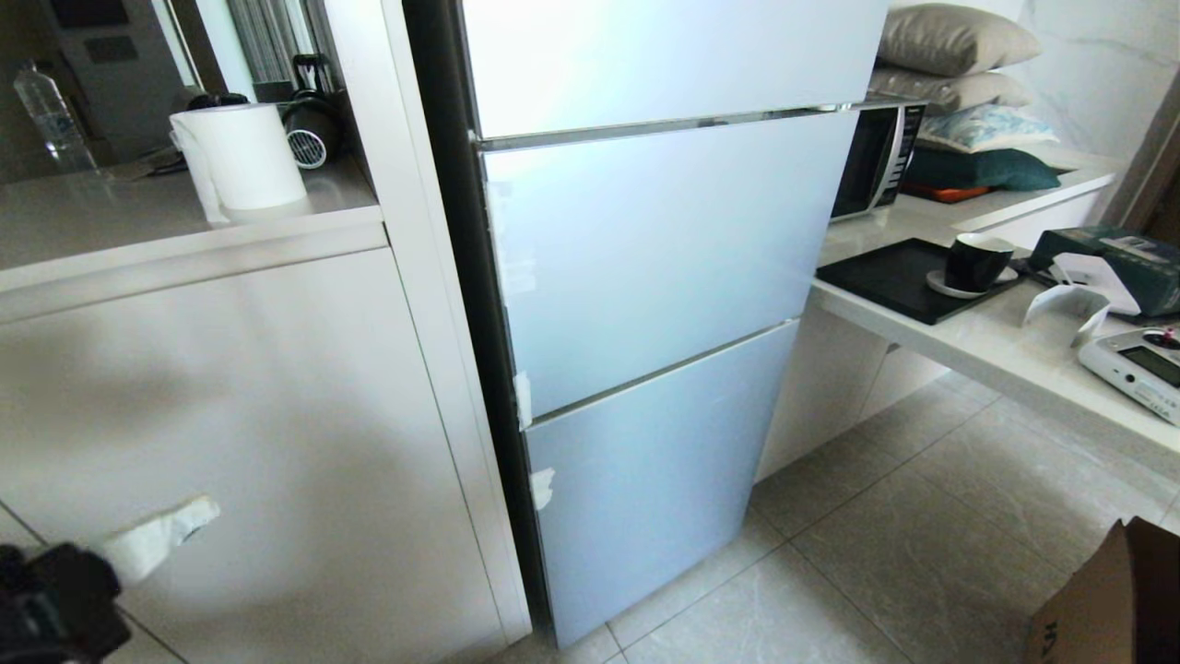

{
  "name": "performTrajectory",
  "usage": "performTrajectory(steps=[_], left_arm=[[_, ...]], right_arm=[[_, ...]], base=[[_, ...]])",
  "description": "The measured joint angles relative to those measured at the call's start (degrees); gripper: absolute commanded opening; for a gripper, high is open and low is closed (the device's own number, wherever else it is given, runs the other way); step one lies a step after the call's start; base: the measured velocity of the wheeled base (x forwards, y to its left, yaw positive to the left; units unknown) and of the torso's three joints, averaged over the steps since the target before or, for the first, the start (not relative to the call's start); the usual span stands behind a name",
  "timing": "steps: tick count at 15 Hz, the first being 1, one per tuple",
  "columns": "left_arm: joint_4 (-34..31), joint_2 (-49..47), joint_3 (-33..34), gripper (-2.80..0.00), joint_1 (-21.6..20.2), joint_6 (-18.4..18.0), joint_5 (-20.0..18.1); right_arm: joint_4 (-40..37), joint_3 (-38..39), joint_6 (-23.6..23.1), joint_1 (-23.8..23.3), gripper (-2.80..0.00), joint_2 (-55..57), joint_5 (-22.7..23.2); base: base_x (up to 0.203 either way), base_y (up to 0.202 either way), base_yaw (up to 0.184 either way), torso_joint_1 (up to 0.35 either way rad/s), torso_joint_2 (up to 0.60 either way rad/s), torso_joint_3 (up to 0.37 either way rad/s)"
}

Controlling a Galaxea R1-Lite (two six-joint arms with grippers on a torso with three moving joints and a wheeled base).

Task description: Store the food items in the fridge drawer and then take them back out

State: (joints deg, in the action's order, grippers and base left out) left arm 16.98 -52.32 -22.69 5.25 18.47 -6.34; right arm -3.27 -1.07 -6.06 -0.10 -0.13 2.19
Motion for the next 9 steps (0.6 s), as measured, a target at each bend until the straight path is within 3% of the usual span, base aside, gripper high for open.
performTrajectory(steps=[3, 5, 9], left_arm=[[12.8, -13.8, -2.1, -2.80, 0.6, 0.9, 2.5], [20.1, -21.4, -7.1, -2.80, 1.1, 1.9, 5.3], [23.8, -32.2, -19.6, -2.80, 1.6, 8.8, 11.0]], right_arm=[[0.0, 0.0, 0.0, 0.0, -2.80, 0.0, 0.0], [0.0, 0.0, 0.1, 0.0, -2.80, 0.0, 0.0], [0.0, 0.0, 0.1, 0.0, -2.80, 0.0, 0.0]], base=[[0.000, 0.000, 0.000, 0.000, 0.00, 0.000], [0.000, 0.000, 0.000, 0.000, 0.00, 0.000], [0.000, 0.000, 0.000, 0.000, 0.00, 0.000]])
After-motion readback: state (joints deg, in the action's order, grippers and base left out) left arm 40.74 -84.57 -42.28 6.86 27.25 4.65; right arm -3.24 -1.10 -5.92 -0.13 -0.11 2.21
